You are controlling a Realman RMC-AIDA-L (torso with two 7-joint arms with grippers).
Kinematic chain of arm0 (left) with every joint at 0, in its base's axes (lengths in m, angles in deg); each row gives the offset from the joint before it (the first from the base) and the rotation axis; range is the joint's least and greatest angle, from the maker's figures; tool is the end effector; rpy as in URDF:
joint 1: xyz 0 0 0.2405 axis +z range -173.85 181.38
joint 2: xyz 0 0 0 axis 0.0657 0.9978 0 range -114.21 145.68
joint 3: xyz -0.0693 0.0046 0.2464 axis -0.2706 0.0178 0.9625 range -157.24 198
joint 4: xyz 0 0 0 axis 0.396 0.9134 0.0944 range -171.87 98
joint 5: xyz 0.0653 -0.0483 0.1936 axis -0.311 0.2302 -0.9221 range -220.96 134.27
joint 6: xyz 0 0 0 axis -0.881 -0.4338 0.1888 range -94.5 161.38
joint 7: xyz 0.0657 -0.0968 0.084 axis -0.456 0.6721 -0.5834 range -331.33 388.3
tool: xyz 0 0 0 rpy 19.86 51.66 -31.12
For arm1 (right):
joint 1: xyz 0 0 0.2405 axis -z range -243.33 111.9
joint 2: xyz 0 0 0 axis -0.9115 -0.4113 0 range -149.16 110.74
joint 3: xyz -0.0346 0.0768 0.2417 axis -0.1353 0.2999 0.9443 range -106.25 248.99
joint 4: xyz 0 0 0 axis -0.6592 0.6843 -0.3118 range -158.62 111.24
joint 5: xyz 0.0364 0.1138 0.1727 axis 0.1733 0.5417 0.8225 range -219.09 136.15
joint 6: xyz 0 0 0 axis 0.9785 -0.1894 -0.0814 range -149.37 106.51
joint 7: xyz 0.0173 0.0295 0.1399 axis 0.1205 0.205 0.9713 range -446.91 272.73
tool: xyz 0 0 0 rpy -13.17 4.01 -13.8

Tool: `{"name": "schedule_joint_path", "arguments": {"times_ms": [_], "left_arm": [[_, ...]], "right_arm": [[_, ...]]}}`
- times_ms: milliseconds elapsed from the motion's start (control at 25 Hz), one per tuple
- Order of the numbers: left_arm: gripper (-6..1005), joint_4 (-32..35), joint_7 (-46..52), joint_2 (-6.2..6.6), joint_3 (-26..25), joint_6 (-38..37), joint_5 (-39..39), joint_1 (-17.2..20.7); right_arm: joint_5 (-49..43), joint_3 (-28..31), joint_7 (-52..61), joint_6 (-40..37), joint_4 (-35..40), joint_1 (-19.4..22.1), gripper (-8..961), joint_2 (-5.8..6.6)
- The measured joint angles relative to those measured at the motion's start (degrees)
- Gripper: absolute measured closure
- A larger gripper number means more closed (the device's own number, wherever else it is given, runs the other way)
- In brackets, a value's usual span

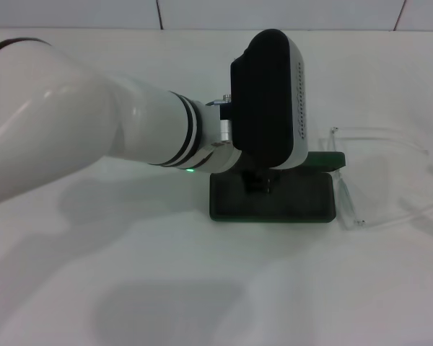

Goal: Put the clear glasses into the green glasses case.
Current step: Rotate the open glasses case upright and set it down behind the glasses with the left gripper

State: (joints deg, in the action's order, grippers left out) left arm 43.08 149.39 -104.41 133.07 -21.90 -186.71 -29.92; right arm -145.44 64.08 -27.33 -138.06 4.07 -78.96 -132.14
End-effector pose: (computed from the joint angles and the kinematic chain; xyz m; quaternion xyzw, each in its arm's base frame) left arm -0.0935 0.3300 -0.1073 -0.9671 0.1509 0.1072 0.1744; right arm 0.3374 0.2120 0.1073 -0.8073 0.1542 0.4620 0.3332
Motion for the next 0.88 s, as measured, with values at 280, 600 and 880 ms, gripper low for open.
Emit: {"name": "schedule_joint_path", "arguments": {"times_ms": [280, 600, 880], "left_arm": [[785, -0.2, -0.3, 0.00, 0.1, 0.1, 1.0, -0.9], [784, -0.2, -0.4, 0.00, 0.1, 2.9, 1.1, -0.1], [742, -0.2, -0.4, 0.00, 1.1, 3.7, 1.2, 0.1]], "right_arm": [[0.0, 0.0, -0.1, 0.6, -0.2, -0.3, 81, 0.09], [0.0, 0.0, -0.1, 1.0, -0.3, -0.3, 81, 0.09], [0.0, 0.0, -0.1, 1.0, -0.3, -0.1, 81, 0.09]]}}
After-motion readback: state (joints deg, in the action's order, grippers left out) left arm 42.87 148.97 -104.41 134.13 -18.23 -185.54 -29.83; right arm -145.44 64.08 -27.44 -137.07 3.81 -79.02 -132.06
